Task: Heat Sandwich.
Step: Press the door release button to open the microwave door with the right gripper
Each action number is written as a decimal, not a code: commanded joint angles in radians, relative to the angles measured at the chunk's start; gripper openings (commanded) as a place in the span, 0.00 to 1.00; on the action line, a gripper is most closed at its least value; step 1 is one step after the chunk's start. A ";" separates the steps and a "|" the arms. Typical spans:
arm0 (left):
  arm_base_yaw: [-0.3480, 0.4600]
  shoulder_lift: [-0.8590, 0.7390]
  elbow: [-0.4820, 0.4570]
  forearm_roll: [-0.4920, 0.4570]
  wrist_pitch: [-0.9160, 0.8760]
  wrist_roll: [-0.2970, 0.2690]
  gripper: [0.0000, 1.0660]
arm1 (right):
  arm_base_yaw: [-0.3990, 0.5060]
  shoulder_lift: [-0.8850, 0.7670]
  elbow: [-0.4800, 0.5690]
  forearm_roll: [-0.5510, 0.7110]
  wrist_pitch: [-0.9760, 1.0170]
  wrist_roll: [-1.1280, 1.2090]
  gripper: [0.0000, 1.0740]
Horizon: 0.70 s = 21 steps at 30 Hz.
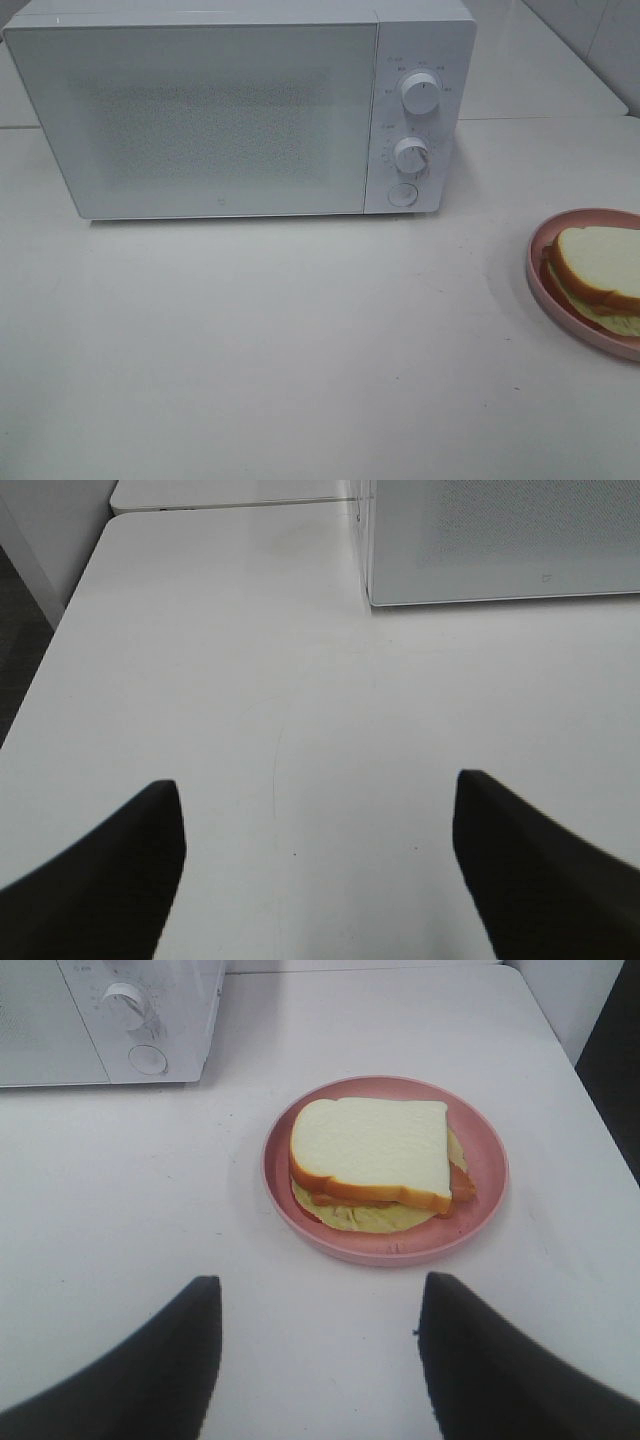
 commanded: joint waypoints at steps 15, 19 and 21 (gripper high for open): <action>-0.006 -0.022 0.002 0.002 -0.012 0.000 0.65 | 0.004 -0.027 0.001 -0.003 -0.003 0.012 0.54; -0.006 -0.022 0.002 0.002 -0.012 0.000 0.65 | 0.004 -0.027 0.001 -0.003 -0.003 0.012 0.54; -0.006 -0.022 0.002 0.002 -0.012 0.000 0.65 | 0.004 -0.027 0.001 -0.003 -0.003 0.012 0.54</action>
